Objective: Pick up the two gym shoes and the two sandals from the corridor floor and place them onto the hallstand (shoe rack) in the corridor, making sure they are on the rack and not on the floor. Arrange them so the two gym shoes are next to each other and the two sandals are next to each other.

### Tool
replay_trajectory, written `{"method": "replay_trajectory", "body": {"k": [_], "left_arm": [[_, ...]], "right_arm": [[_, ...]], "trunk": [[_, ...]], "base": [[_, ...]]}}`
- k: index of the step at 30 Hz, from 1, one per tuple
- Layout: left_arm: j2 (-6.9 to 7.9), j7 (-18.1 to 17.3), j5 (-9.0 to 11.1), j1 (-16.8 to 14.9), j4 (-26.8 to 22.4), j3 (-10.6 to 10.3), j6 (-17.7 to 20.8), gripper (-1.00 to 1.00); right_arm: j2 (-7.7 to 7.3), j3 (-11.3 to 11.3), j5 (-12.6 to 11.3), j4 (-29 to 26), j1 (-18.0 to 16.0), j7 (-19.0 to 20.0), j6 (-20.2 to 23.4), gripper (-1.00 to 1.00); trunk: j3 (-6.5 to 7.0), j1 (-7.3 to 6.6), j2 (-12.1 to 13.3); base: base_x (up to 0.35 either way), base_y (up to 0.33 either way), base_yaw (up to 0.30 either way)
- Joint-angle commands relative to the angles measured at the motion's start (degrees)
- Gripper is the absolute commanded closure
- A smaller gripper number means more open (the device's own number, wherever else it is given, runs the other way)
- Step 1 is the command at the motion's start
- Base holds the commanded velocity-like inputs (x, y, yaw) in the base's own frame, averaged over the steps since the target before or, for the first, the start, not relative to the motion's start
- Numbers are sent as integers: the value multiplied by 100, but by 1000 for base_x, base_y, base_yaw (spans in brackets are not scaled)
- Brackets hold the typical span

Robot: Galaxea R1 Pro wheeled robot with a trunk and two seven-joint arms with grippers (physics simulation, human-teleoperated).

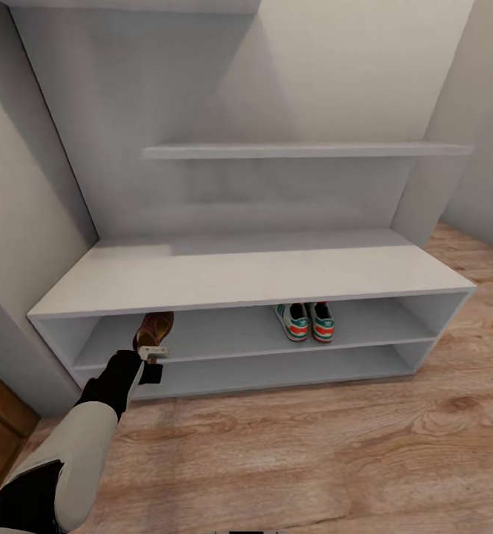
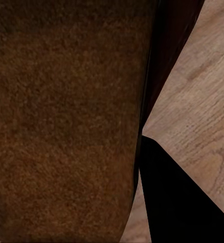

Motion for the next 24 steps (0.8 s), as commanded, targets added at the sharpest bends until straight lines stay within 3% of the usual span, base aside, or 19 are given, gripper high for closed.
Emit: {"method": "replay_trajectory", "body": {"k": [1,7,24], "left_arm": [[-9,-45,-58,-3,-10,45,17,100],[-16,-30,-37,5,-6,46,17,100],[-19,-25,-22,12,-6,23,17,100]], "right_arm": [[5,-33,26,0,-8,38,1,100],[4,-33,26,1,-7,38,1,100],[6,-33,26,6,-5,38,1,100]], "trunk": [[-5,-1,-2],[-5,-1,-2],[-5,-1,-2]], "base": [[35,5,0],[21,2,0],[151,0,0]]}}
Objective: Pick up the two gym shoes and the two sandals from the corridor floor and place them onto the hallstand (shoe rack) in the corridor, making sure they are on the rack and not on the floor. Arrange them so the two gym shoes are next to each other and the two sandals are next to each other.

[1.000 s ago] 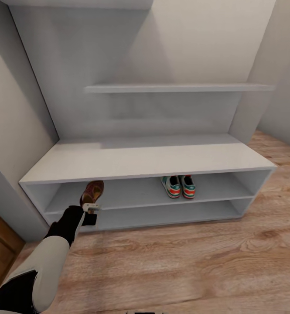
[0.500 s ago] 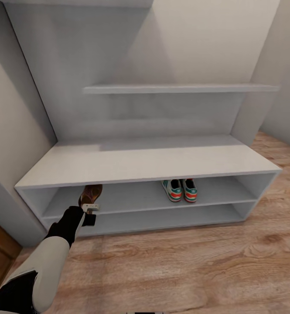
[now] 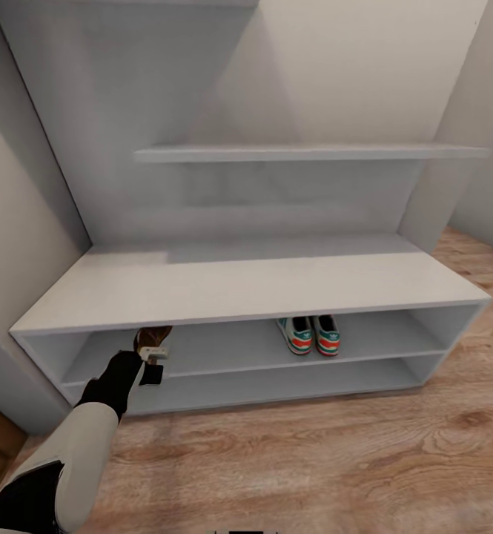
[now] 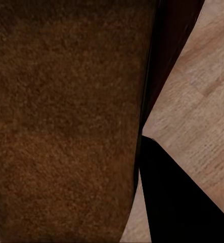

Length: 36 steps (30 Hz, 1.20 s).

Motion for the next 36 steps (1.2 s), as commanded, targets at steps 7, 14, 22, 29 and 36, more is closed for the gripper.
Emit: {"method": "replay_trajectory", "body": {"k": [7,14,22,29,36], "left_arm": [[-11,-52,-63,-1,-11,41,17,100],[-8,-52,-63,-3,-11,40,17,100],[-6,-52,-63,-4,-11,42,15,100],[-6,-52,-63,-3,-11,47,15,100],[-6,-52,-63,-8,-11,49,13,100]], "right_arm": [[2,-33,26,1,-5,38,1,100],[4,-33,27,1,-9,38,1,100],[4,-33,26,1,-10,38,1,100],[6,-33,27,1,-7,38,1,100],[7,-33,29,1,-9,38,1,100]], "trunk": [[-5,2,-2],[-5,2,-2],[-5,2,-2],[-5,2,-2],[-5,2,-2]], "base": [[180,0,0],[76,0,0],[137,0,0],[33,0,0],[78,0,0]]}}
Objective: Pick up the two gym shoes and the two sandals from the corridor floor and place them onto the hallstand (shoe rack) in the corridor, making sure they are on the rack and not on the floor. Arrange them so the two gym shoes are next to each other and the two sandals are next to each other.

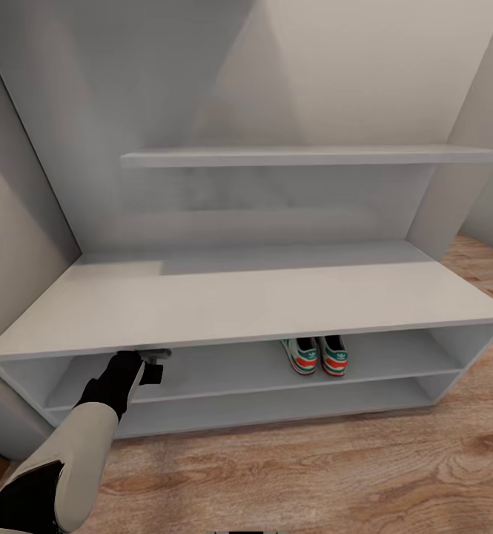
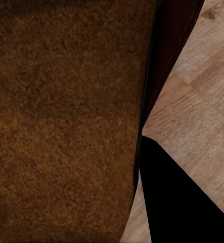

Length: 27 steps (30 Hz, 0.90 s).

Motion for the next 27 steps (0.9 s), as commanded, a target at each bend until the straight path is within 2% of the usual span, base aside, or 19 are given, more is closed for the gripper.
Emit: {"method": "replay_trajectory", "body": {"k": [1,18,19,27], "left_arm": [[-9,-52,-62,-4,-11,47,17,100],[-9,-53,-64,-11,-11,68,21,100],[-9,-53,-65,-11,-11,63,21,-100],[-3,-52,-79,-13,-11,61,22,-100]], "right_arm": [[3,-33,26,0,-6,38,1,100],[4,-33,24,0,-5,38,1,100],[4,-33,24,0,-6,38,1,100],[5,-33,24,0,-5,38,1,100]], "trunk": [[-5,-1,-2],[-5,-1,-2],[-5,-1,-2],[-5,-1,-2]], "base": [[20,0,0],[3,0,0],[0,0,0],[0,0,0]]}}
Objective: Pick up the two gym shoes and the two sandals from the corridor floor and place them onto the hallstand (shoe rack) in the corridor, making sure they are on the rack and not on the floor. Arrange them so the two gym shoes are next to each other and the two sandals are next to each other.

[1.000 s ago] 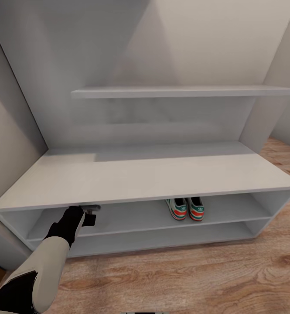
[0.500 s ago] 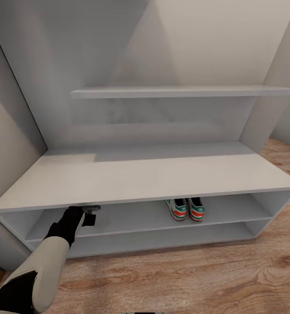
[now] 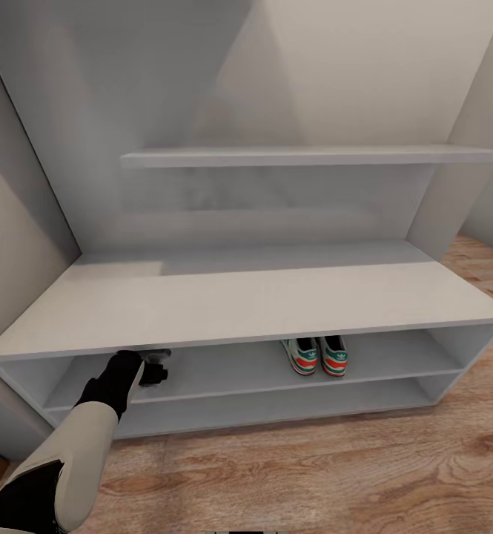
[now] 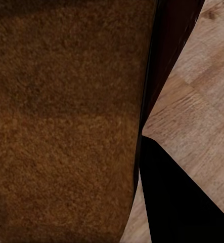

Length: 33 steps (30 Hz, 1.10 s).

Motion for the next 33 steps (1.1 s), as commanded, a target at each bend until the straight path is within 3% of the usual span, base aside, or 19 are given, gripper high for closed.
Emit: {"method": "replay_trajectory", "body": {"k": [1,16,33], "left_arm": [[-8,-52,-61,-3,-11,48,17,-100],[-10,-52,-54,-4,-11,58,17,-100],[-12,-52,-49,2,-11,57,14,-100]], "right_arm": [[3,-33,28,0,-8,38,1,100],[3,-33,27,0,-7,38,6,100],[3,-33,30,0,-8,36,7,100]], "trunk": [[-5,-1,-2],[-5,-1,-2],[-5,-1,-2]], "base": [[0,0,0],[-21,0,0],[-315,0,0]]}}
